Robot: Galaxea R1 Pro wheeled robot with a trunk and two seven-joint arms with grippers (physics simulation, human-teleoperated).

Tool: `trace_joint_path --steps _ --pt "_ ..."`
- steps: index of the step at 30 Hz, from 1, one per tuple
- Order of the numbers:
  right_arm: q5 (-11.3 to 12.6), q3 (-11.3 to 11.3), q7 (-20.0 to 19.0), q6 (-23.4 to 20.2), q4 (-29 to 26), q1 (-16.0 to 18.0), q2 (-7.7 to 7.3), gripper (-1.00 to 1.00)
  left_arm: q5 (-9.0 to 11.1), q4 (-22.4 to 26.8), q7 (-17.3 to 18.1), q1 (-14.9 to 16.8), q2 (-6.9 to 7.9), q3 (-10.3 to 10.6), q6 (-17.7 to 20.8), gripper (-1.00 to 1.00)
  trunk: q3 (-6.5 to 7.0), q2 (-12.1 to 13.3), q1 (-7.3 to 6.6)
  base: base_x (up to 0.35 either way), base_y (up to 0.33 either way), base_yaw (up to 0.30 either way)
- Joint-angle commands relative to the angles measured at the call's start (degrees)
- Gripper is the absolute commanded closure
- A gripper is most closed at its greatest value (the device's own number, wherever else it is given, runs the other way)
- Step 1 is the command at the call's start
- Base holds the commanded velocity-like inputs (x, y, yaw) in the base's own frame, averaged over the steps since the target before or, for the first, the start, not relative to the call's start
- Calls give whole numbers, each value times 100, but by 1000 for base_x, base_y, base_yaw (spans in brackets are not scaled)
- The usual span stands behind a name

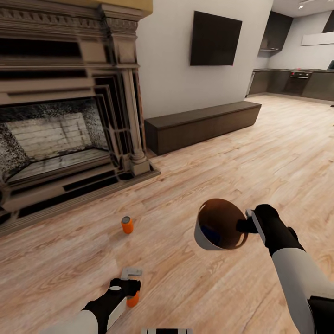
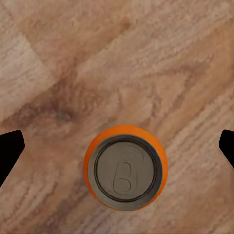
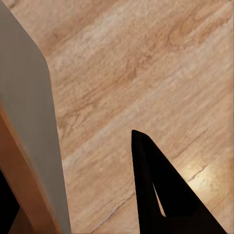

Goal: Put the three can of soda from the living room inside the tash can in the kitchen.

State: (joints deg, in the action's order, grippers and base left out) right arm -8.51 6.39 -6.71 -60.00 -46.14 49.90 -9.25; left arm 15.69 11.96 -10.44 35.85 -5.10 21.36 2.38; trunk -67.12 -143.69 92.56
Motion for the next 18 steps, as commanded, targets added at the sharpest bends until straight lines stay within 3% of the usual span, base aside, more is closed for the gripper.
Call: trace_joint_path --steps 1,13,18 --pt "139 2 -14 0 0 3 3 100 1 0 3 0 0 0 4 -100 1 0 -1 277 0 0" --pt "143 2 -14 0 0 3 15 100 -5 0 -1 -7 0 0 -17 -100 1 0 -1 69 0 0" --pt "145 2 -14 0 0 3 19 100 -8 -3 0 -4 0 7 -1 -100 -110 -7 12 2 0 0"
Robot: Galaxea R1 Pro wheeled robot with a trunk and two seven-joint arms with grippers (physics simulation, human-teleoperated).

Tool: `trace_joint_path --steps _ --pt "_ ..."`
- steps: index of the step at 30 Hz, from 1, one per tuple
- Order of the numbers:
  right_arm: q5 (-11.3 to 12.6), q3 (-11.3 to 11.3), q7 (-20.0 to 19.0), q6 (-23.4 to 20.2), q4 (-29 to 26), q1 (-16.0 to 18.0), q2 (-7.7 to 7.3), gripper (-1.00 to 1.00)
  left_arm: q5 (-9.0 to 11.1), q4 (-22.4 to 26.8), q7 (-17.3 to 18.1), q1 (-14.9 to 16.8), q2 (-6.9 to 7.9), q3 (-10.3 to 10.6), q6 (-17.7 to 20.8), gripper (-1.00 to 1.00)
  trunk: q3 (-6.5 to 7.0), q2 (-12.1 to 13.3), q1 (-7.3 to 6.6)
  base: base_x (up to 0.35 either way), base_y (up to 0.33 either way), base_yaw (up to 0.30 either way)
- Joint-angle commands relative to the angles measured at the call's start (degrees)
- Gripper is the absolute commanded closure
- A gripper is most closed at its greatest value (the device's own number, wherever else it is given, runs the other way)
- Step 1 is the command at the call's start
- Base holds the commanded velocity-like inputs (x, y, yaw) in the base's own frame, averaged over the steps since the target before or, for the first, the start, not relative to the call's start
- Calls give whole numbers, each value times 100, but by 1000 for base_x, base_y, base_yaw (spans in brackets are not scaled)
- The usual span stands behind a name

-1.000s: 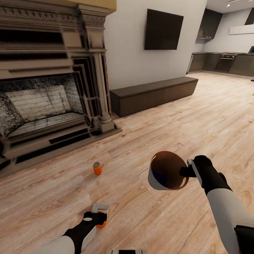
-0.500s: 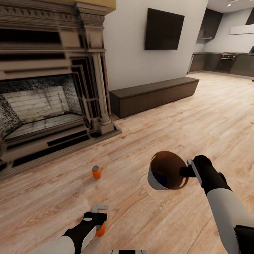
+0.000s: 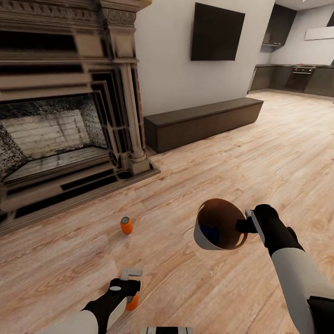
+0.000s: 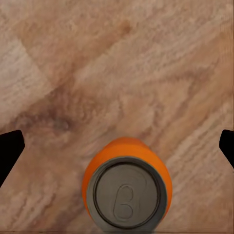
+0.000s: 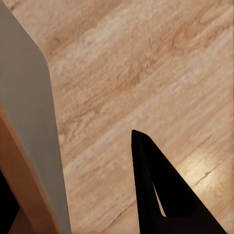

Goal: Put the three can of soda from the living room inside the tash can in the kitchen.

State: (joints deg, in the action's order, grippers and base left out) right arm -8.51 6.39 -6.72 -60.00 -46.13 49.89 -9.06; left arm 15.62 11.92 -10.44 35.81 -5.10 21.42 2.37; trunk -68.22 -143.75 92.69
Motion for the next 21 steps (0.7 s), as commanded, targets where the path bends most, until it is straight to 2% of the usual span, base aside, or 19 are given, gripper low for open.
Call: trace_joint_path --steps 1,8,21 --pt "145 3 -14 0 -1 4 0 100 -2 -1 2 -1 0 1 9 -100 -22 -2 1 0 0 0" --pt "145 3 -14 0 -1 4 1 100 -6 -5 8 -2 -1 3 60 -100 -177 -12 19 0 0 0" --pt "143 -6 -11 0 -1 4 2 100 -6 -6 11 -4 -3 2 71 -100 -177 -12 19 0 0 0"
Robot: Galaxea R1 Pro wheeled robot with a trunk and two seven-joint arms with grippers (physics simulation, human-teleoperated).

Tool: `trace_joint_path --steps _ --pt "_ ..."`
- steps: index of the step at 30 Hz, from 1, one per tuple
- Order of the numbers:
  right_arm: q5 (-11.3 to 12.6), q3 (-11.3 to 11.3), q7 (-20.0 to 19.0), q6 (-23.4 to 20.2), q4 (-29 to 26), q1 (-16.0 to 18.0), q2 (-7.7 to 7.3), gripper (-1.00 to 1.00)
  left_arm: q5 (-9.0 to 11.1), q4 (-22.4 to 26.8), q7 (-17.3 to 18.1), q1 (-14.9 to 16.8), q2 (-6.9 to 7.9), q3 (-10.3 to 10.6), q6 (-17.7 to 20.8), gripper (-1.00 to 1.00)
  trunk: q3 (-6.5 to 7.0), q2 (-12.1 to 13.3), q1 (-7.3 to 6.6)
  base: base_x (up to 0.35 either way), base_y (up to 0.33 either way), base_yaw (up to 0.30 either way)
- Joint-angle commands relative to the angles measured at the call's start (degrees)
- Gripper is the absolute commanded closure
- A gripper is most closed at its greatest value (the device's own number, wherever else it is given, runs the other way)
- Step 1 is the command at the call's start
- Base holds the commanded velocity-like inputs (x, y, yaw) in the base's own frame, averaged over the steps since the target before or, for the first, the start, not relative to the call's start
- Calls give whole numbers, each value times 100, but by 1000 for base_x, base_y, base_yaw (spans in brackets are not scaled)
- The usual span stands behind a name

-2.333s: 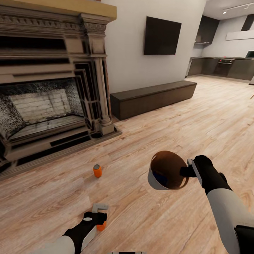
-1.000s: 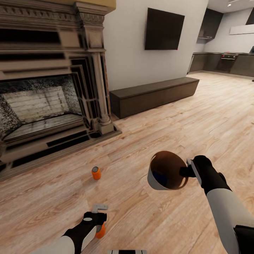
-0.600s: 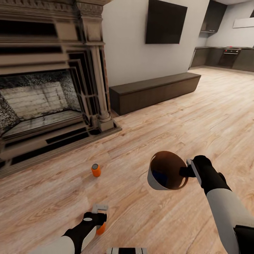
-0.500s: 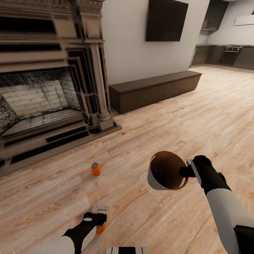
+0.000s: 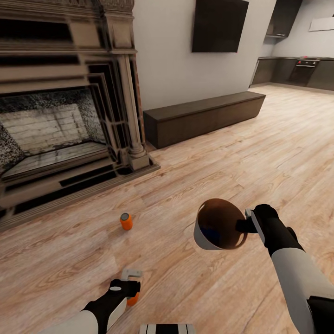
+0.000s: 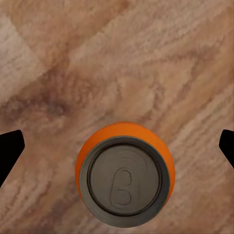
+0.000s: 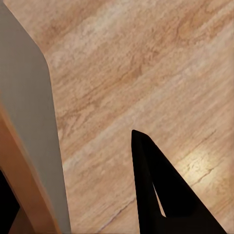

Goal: Put the three can of soda from the living room inside the tash can in the kitchen.

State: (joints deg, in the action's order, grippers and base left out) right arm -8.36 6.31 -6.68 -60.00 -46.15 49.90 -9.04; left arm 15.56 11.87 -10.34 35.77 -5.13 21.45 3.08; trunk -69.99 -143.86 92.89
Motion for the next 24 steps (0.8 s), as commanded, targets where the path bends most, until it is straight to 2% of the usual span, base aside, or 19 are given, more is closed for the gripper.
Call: trace_joint_path --steps 1,4,14,24 --pt "130 2 -15 0 1 2 0 100 0 0 1 0 -1 0 0 -100 1 0 -1 0 0 0" --pt "128 6 -16 0 1 2 0 100 0 0 2 0 0 0 0 -100 1 0 -1 0 0 0" --pt "129 4 -17 0 1 2 28 100 0 0 5 0 -3 0 0 -100 -221 -14 25 0 0 0" --pt "125 3 -15 0 1 2 36 100 0 0 5 0 -5 0 0 -100 -221 -14 25 0 0 0"
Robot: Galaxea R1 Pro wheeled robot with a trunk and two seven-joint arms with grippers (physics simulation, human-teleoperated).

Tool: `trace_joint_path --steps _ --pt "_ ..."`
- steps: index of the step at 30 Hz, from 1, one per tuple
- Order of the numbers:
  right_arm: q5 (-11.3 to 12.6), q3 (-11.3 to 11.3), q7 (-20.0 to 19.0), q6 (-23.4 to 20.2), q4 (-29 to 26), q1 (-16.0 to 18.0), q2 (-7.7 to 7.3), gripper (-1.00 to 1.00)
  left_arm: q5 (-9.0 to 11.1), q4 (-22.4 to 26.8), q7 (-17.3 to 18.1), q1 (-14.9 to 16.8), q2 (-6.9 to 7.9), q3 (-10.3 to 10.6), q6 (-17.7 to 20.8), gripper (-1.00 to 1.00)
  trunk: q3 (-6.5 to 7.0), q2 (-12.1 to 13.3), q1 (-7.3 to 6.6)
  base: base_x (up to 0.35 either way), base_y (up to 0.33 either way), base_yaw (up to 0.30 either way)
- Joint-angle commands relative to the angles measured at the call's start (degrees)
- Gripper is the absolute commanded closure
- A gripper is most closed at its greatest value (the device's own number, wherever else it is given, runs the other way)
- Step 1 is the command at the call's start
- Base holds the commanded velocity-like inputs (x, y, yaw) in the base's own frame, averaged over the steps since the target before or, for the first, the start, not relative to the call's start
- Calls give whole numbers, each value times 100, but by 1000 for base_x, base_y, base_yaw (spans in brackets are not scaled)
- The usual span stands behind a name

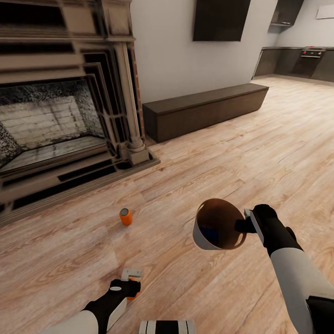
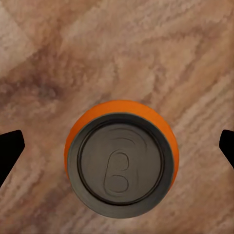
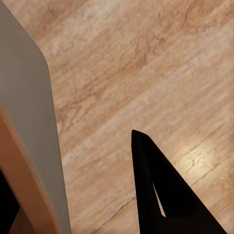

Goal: Put the three can of soda from the living room inside the tash can in the kitchen.

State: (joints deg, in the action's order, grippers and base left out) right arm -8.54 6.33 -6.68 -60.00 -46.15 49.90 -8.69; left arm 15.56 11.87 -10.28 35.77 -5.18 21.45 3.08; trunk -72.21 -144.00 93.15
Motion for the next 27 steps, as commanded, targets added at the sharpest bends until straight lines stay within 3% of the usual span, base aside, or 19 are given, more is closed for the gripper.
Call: trace_joint_path --steps 1,6,14,27 --pt "142 1 -15 0 1 2 0 100 0 0 0 0 0 0 0 -100 1 0 -1 0 0 0" --pt "143 0 -11 0 5 2 5 100 0 0 0 0 -1 0 0 -100 1 0 -1 0 0 0" --pt "142 0 -9 0 9 2 7 100 0 0 0 0 -1 0 0 -100 -177 -11 20 0 0 0" --pt "142 0 -9 0 10 -4 33 100 0 0 -8 0 1 0 0 -100 -177 -11 20 0 0 0"
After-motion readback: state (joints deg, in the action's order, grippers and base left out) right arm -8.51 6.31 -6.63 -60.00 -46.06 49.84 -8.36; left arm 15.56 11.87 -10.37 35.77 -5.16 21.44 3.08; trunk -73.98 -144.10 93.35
